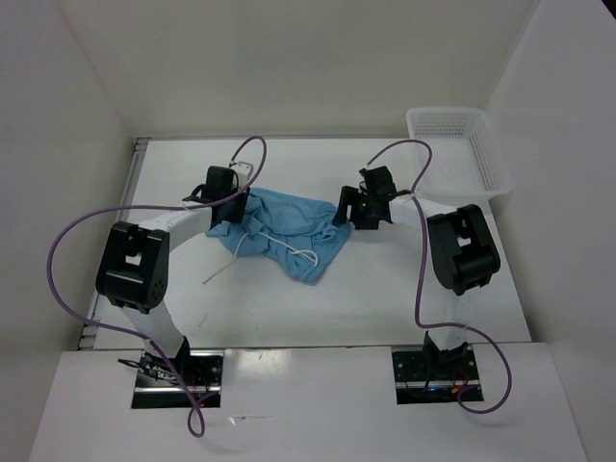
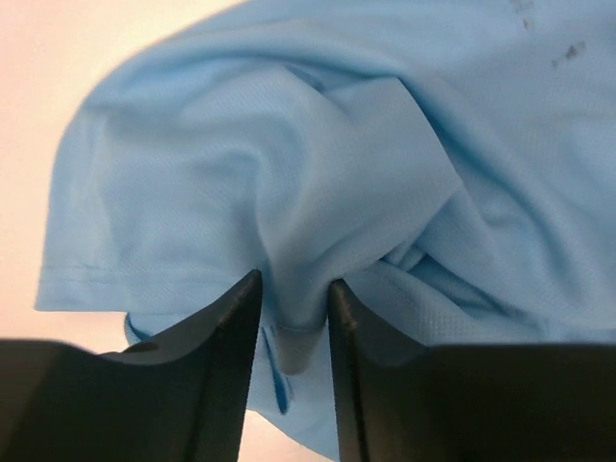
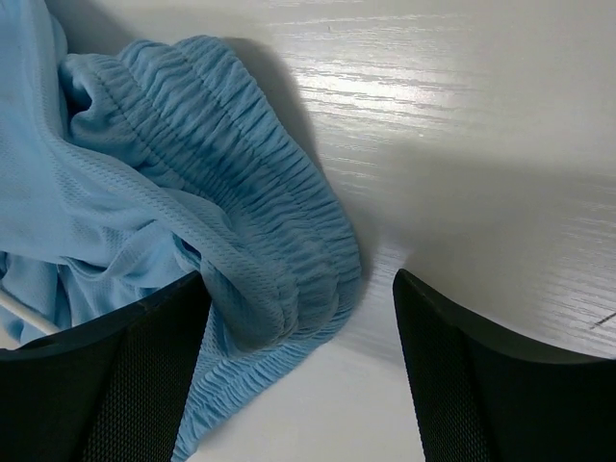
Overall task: Fold and stack the shorts
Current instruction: Flatten the shorts out
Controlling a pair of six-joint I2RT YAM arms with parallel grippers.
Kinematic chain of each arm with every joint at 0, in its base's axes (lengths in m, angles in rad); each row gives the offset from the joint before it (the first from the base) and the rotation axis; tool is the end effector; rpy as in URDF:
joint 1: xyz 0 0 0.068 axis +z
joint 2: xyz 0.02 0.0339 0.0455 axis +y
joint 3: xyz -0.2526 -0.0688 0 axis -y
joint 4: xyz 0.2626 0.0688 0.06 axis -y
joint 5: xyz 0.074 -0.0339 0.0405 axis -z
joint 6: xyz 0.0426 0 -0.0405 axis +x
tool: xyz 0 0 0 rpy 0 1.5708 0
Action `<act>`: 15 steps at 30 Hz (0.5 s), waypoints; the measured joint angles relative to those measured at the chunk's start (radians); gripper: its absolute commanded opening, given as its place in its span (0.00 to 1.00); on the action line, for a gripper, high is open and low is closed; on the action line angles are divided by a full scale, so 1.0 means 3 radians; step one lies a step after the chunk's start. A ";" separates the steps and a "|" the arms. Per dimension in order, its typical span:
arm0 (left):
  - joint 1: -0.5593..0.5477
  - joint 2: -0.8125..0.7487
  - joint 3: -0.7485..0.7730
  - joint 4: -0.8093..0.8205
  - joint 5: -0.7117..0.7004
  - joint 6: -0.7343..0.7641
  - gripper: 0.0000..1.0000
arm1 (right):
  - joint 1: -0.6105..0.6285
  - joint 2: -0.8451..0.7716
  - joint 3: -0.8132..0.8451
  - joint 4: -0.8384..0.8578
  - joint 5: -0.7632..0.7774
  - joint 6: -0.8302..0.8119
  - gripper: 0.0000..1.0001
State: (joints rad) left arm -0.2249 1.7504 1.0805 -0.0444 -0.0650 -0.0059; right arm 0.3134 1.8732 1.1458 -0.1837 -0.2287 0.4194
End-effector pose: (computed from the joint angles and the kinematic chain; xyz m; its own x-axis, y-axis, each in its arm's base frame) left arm 0.3869 -0.0857 0.1697 -0.6396 0.1403 -0.7558 0.1709 0.9845 0.0381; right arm 0.3795 0.1331 0.1336 -0.8626 0.1374 -0.4868 -0.0889 0.9063 0.4132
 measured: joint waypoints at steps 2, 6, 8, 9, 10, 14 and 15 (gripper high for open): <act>0.0000 0.0000 -0.0005 -0.0069 0.0042 0.0005 0.28 | 0.0000 0.0031 0.0004 0.0027 -0.0015 -0.0005 0.81; 0.0000 0.0003 -0.0019 -0.0107 0.0086 0.0005 0.06 | 0.0000 0.0095 0.0028 0.0056 -0.0037 -0.0033 0.42; 0.0000 0.0003 -0.0024 -0.0108 0.0085 0.0015 0.00 | 0.0000 0.0135 0.0032 0.0065 -0.0043 -0.0023 0.17; 0.0000 0.0003 -0.0024 -0.0106 0.0085 0.0011 0.00 | 0.0000 0.0151 0.0032 0.0062 -0.0039 -0.0027 0.12; 0.0000 0.0003 -0.0024 -0.0103 0.0078 0.0009 0.00 | 0.0000 0.0163 0.0032 0.0064 -0.0036 -0.0029 0.00; 0.0000 0.0003 0.0057 -0.0172 0.0018 0.0009 0.00 | 0.0000 0.0158 0.0107 -0.0008 0.0084 -0.0085 0.00; 0.0000 0.0003 0.0148 -0.0251 0.0000 0.0009 0.00 | 0.0000 0.0150 0.0156 -0.0055 0.0139 -0.0106 0.00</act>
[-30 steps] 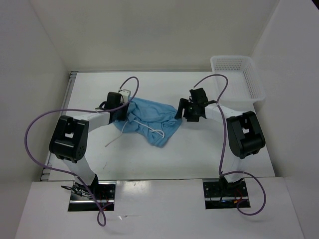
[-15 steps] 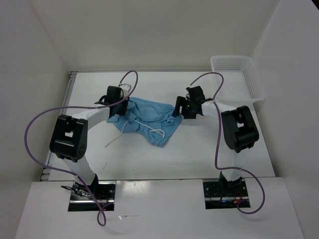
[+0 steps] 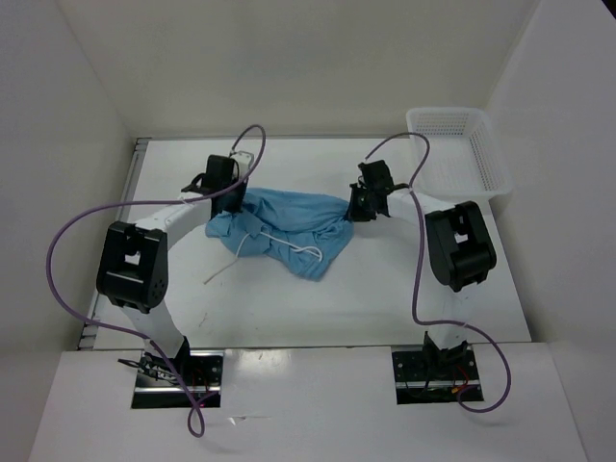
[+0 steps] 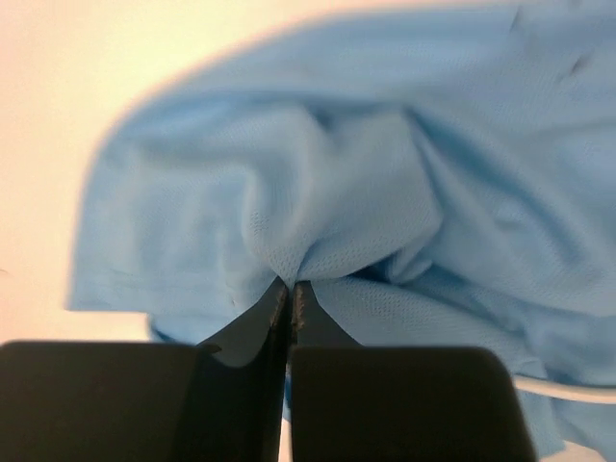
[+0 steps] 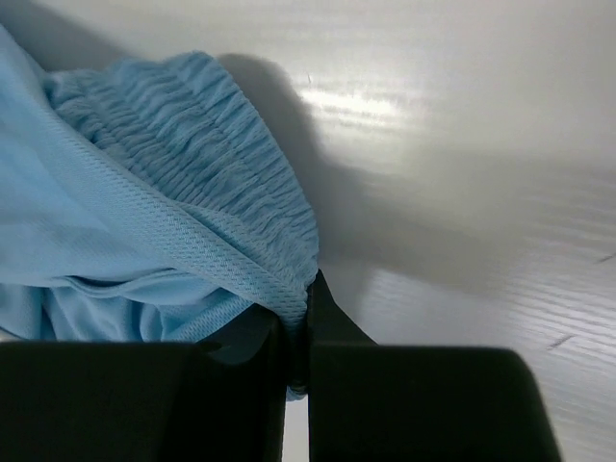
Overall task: Fold and stack the shorts
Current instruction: Flatten the shorts out
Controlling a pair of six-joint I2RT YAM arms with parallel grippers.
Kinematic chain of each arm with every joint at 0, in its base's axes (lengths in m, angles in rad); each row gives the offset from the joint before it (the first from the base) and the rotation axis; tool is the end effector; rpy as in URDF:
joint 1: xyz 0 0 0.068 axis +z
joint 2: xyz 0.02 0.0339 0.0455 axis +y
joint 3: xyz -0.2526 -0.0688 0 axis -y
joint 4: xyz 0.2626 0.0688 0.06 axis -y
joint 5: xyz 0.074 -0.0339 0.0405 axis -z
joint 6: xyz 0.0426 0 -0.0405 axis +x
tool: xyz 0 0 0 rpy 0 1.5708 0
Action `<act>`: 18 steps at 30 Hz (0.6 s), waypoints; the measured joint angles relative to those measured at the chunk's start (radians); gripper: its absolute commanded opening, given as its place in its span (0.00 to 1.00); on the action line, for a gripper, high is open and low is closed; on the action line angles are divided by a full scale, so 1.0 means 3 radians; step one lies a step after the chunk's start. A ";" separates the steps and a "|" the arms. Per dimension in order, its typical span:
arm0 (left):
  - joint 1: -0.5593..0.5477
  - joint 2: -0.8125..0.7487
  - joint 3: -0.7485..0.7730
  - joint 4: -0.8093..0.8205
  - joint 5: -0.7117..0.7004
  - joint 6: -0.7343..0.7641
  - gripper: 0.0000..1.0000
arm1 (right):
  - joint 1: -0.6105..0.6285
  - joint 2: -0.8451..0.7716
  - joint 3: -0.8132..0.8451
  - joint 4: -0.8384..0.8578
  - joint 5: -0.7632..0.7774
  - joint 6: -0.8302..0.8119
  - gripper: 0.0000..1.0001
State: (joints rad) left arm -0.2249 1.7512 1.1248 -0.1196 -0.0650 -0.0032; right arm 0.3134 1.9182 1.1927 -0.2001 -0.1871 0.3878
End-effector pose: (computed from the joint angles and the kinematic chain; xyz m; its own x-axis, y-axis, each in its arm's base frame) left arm 0.3894 -0.0862 0.1776 -0.6622 0.1482 -0.7345 0.1739 0.9839 0.0417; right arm 0.3894 0.1345 0.1291 -0.8584 0.1124 -0.5005 -0.0915 0.9265 0.3650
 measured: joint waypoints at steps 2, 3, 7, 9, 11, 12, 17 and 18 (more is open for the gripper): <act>0.0005 0.0000 0.0301 -0.0136 -0.0041 0.0000 0.00 | 0.0000 -0.0051 0.0156 -0.0141 0.0135 -0.0057 0.00; 0.0015 0.0000 0.0470 -0.0189 -0.0062 0.0000 0.00 | 0.0000 -0.0100 0.0253 -0.0221 0.0209 -0.0093 0.00; 0.0113 -0.0111 0.1177 -0.0342 -0.0127 0.0000 0.00 | -0.0010 -0.0481 0.0690 -0.0427 0.0506 -0.0239 0.00; 0.0173 -0.0312 0.1339 -0.0399 -0.0169 0.0000 0.00 | -0.0019 -0.0779 0.0886 -0.0486 0.0632 -0.0333 0.00; 0.0228 -0.0577 0.1378 -0.0455 -0.0240 0.0000 0.00 | -0.0032 -0.1085 0.1045 -0.0534 0.0724 -0.0415 0.00; 0.0252 -0.0715 0.1385 -0.0486 -0.0277 0.0000 0.00 | -0.0037 -0.1212 0.1099 -0.0543 0.0760 -0.0446 0.00; 0.0367 -0.1279 0.1401 -0.0563 -0.0347 -0.0003 0.00 | 0.0050 -0.1818 0.1236 -0.0642 0.1074 -0.0642 0.00; 0.0404 -0.1373 0.1400 -0.0579 -0.0342 -0.0004 0.00 | 0.0106 -0.1893 0.1254 -0.0680 0.1133 -0.0673 0.00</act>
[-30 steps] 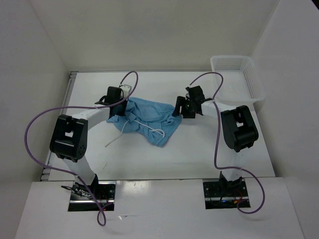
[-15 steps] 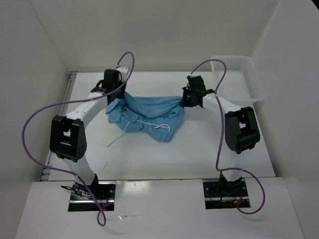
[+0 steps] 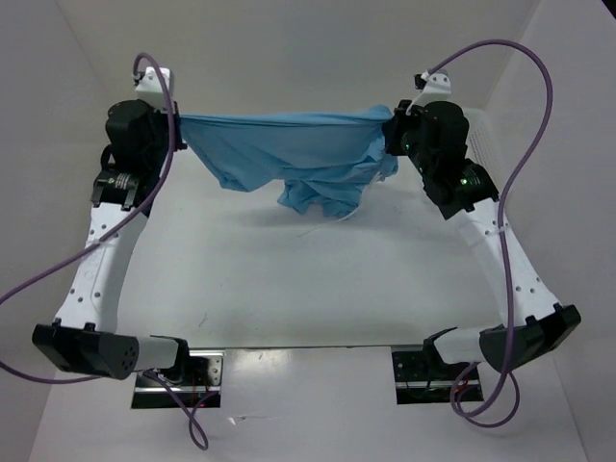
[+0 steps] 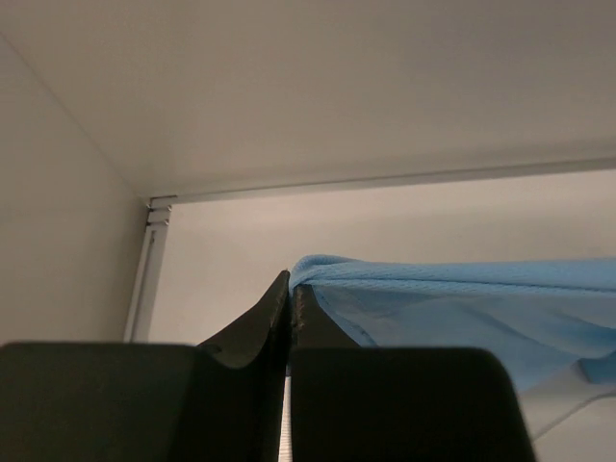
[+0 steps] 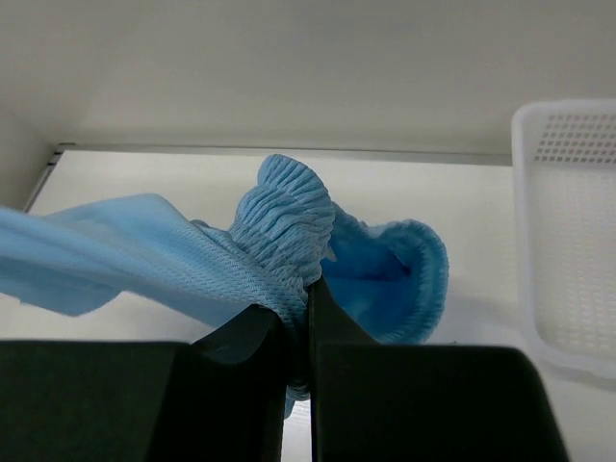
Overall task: Fold and stack the shorts
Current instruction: Flatten the shorts out
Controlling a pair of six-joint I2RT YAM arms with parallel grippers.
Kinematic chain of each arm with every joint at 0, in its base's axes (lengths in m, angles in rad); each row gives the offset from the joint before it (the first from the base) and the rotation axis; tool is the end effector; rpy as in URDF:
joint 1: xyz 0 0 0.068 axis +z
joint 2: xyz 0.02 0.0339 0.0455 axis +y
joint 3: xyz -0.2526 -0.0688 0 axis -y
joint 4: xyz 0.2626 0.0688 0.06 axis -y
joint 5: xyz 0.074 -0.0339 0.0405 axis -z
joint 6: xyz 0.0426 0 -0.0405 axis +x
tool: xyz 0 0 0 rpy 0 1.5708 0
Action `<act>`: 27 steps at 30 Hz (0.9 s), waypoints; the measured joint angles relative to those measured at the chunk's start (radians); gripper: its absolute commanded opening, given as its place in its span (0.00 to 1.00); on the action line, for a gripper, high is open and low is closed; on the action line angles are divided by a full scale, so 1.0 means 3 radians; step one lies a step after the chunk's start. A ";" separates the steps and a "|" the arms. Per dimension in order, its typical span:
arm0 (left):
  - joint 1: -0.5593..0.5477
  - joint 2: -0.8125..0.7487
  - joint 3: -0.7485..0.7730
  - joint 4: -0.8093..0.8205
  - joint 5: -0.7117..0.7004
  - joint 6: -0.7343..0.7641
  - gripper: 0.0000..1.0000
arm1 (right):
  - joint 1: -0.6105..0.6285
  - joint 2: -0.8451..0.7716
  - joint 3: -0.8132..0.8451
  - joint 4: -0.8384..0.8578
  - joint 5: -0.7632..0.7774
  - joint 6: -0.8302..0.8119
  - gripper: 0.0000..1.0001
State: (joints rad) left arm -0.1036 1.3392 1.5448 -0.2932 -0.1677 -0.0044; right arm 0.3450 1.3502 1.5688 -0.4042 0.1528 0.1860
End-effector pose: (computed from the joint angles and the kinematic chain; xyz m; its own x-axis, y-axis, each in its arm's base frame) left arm 0.3214 -0.0263 0.4616 -0.0867 0.0047 -0.9962 -0.0638 0.9979 0.0102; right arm 0.3054 0.1029 0.4541 -0.2065 0.1200 -0.9711 -0.1580 0.9753 0.1542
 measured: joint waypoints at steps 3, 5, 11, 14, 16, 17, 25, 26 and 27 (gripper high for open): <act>0.0093 -0.0233 0.0001 -0.0067 0.0019 0.0000 0.00 | 0.0201 -0.0127 0.0092 -0.0150 0.0122 -0.0071 0.00; 0.0136 -0.0381 0.0001 -0.0122 0.0036 0.0000 0.00 | 0.0341 -0.0187 0.0134 -0.0248 0.0219 -0.0102 0.00; 0.0192 -0.0701 0.0154 -0.0314 0.0083 0.0001 0.00 | 0.0924 -0.0359 0.0404 -0.0645 0.0713 -0.0127 0.00; 0.0237 -0.0750 0.0337 -0.0398 0.0148 0.0000 0.00 | 0.1036 -0.0455 0.0629 -0.0760 0.0797 -0.0058 0.00; 0.0235 -0.0769 0.0388 -0.0393 0.0238 0.0000 0.00 | 0.1036 -0.0539 0.0701 -0.0776 0.0837 -0.0008 0.00; 0.0234 -0.0774 0.0383 -0.0395 0.0278 0.0000 0.00 | 0.1036 -0.0580 0.0708 -0.0774 0.0843 0.0011 0.00; 0.0226 -0.0351 -0.0141 -0.0326 0.0402 0.0001 0.00 | 0.0809 -0.0258 0.0459 -0.0721 0.0652 0.0090 0.00; 0.0228 -0.0207 -0.0183 -0.0323 0.0401 0.0003 0.00 | 0.0711 -0.0122 0.0432 -0.0702 0.0587 0.0099 0.00; 0.0229 -0.0041 -0.0229 -0.0312 0.0401 0.0003 0.00 | 0.0607 0.0065 0.0408 -0.0659 0.0493 0.0103 0.00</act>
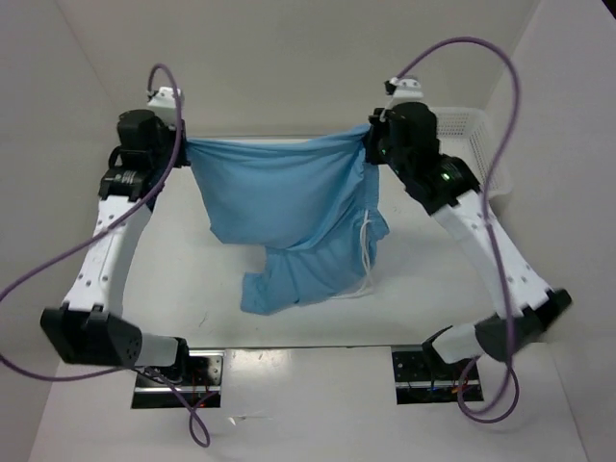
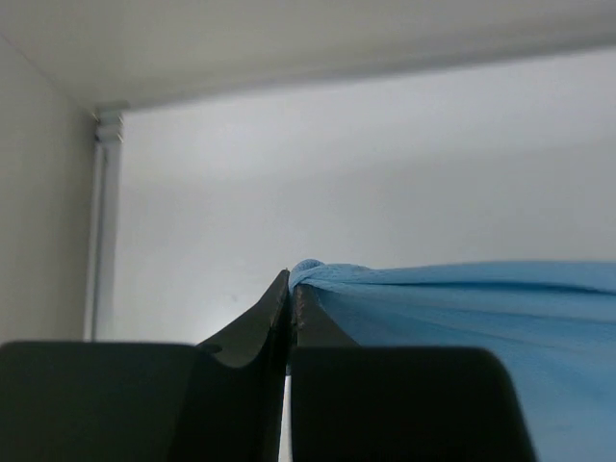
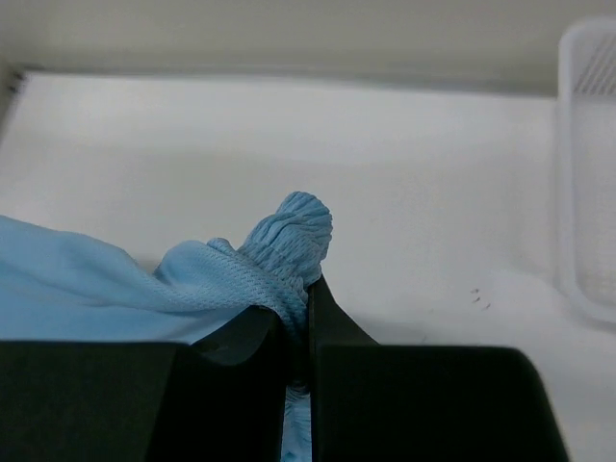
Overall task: Fold and stack the shorts
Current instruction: Flatten the shorts out
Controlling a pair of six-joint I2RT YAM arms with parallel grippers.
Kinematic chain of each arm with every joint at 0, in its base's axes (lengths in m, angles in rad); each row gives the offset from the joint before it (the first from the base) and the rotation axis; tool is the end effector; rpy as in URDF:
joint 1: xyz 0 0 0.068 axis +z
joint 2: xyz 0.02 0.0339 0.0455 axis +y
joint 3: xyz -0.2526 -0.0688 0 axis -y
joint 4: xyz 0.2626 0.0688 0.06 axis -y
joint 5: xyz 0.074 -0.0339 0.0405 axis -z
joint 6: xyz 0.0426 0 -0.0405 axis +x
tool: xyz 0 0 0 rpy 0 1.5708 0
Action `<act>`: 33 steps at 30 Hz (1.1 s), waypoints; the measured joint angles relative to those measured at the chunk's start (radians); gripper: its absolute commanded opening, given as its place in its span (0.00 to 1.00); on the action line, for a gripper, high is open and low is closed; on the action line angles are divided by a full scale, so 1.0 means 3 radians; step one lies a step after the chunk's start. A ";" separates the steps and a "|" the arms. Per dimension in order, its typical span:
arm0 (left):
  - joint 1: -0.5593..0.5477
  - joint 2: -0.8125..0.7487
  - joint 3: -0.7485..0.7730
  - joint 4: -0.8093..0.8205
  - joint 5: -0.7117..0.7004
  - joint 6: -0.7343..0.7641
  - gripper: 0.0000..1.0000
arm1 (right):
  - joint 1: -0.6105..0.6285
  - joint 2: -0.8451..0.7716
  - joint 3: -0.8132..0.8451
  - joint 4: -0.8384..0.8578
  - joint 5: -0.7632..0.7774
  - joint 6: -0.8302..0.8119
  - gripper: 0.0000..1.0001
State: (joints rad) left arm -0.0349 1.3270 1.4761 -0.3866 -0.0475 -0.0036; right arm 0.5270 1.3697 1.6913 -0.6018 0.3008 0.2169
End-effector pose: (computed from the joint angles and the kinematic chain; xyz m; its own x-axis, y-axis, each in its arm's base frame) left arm 0.3230 -0.0093 0.4296 -0.2351 0.0046 -0.9720 -0.0121 0.9999 0.0077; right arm 0.2742 0.1450 0.4692 -0.2838 0.0726 -0.9561 -0.1773 0.9759 0.1268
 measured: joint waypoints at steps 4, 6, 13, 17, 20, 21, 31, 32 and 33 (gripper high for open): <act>-0.0031 0.0571 -0.0159 0.0053 -0.0022 0.0000 0.00 | -0.0380 0.0805 -0.0056 0.0086 -0.0318 0.0043 0.00; -0.0056 0.0824 -0.0177 0.0086 -0.0038 0.0000 0.00 | -0.0504 0.1207 -0.0048 0.0109 -0.0417 0.0053 0.00; -0.0097 0.1720 0.0352 0.0172 -0.0226 0.0011 0.32 | -0.0604 0.2415 0.0777 0.0014 -0.0469 0.0080 0.65; -0.0094 0.1946 0.0720 0.0154 -0.0327 0.0011 0.86 | -0.0638 0.2726 0.1362 -0.0036 -0.0464 0.0120 0.89; -0.0098 0.1876 0.0779 0.0034 -0.0223 0.0005 0.86 | -0.0664 0.2675 0.1429 -0.0045 -0.0455 0.0146 0.90; -0.0098 0.1829 0.0779 -0.0066 -0.0145 0.0004 0.85 | -0.0668 0.2630 0.1377 -0.0025 -0.0453 0.0170 0.90; -0.0703 0.0557 -0.1194 -0.0626 0.0228 0.0001 0.80 | -0.0665 0.1246 -0.0799 0.0141 -0.0528 0.0507 0.85; -0.0860 0.0486 -0.1410 -0.0696 0.0247 0.0003 0.80 | -0.0665 0.1160 -0.0954 0.0154 -0.0509 0.0553 0.83; -0.0975 0.0459 -0.1558 -0.0757 0.0258 0.0005 0.80 | -0.0669 0.1082 -0.1114 0.0161 -0.0487 0.0617 0.82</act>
State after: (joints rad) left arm -0.3275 1.4647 1.0088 -0.6136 0.0299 -0.0021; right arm 0.3264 1.6943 1.3571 -0.5533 0.1547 0.4019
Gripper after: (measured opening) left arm 0.804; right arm 0.844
